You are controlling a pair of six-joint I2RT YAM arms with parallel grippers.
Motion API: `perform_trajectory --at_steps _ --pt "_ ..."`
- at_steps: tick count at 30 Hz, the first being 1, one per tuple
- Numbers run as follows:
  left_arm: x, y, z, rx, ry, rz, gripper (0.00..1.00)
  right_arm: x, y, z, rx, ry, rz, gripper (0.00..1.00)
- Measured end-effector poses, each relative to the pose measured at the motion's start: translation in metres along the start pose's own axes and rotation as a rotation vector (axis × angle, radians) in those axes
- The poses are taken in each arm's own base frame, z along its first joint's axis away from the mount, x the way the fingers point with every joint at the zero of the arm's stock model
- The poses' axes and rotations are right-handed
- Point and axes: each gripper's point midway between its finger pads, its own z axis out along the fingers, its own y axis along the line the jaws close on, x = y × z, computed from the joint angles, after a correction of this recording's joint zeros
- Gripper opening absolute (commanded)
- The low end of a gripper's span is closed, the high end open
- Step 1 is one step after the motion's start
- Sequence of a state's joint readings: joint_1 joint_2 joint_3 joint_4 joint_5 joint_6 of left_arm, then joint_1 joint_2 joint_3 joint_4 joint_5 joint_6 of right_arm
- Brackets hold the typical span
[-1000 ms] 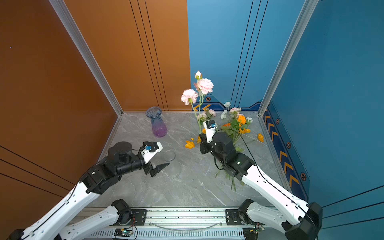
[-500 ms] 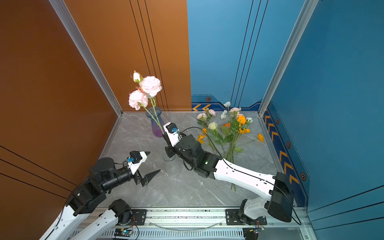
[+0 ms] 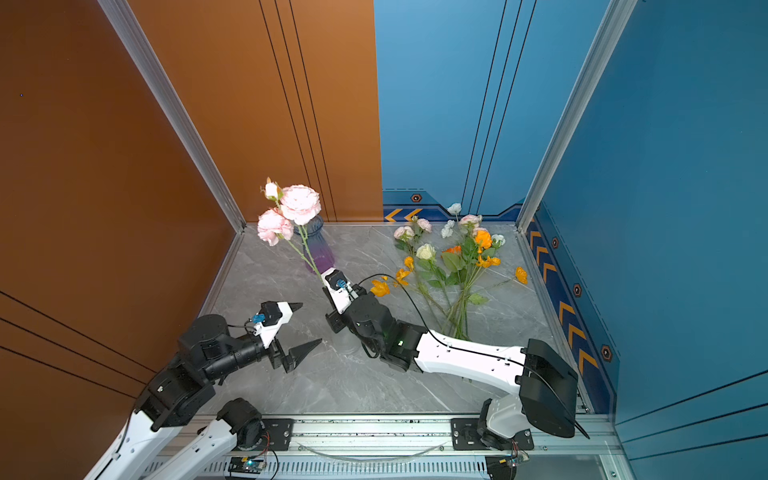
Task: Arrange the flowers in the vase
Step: 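Lower the pink flower stems into the clear glass vase and open the right gripper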
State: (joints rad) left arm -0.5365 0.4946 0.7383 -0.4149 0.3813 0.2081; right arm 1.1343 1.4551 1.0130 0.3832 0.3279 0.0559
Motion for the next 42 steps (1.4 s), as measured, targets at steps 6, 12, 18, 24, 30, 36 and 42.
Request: perform_trajectory --at_steps 6,12,18,24,30,36,42 --pt "0.000 -0.002 0.001 0.017 -0.001 -0.009 0.98 0.025 -0.007 -0.002 0.030 0.038 -0.012 0.00" --pt "0.000 -0.003 0.002 0.029 -0.001 -0.016 0.98 0.042 -0.009 -0.004 0.044 0.056 -0.002 0.00" --pt "0.002 -0.005 0.005 0.046 0.009 -0.026 0.98 0.045 -0.010 -0.005 0.045 0.061 0.007 0.04" --pt "0.002 -0.007 0.006 0.060 0.011 -0.028 0.98 0.048 -0.011 -0.005 0.054 0.067 0.018 0.09" --pt "0.003 -0.008 0.007 0.067 0.012 -0.032 0.98 0.054 -0.014 -0.008 0.064 0.084 0.016 0.14" --pt "0.003 -0.009 0.007 0.074 0.013 -0.034 0.98 0.050 -0.014 -0.013 0.062 0.079 0.023 0.18" --pt "0.003 -0.011 0.008 0.088 0.015 -0.036 0.98 0.049 -0.015 -0.017 0.065 0.086 0.029 0.31"
